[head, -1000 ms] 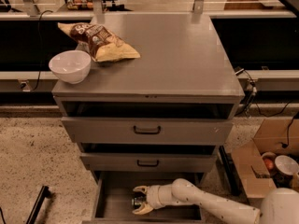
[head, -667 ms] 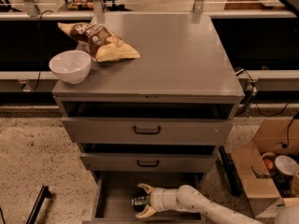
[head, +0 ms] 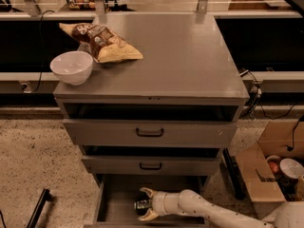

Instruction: Pick green can from bottom drawer and place on counter

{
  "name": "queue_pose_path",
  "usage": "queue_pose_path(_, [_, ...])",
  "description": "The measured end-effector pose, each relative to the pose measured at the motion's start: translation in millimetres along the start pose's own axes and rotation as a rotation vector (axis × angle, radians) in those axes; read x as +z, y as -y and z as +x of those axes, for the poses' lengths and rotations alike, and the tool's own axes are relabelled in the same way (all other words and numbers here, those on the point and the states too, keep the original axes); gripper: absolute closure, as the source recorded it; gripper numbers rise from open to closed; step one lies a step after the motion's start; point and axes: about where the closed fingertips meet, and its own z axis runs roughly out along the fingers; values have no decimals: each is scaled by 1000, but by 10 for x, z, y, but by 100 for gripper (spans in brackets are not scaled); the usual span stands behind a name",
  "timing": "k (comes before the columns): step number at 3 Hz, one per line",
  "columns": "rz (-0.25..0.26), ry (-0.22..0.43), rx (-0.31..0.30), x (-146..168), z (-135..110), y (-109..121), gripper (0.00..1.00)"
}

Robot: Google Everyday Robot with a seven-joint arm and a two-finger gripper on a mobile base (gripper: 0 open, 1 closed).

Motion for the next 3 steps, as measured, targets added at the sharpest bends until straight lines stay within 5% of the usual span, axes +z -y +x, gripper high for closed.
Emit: queue_pose_path(3, [-44,5,109,313,374,122,29])
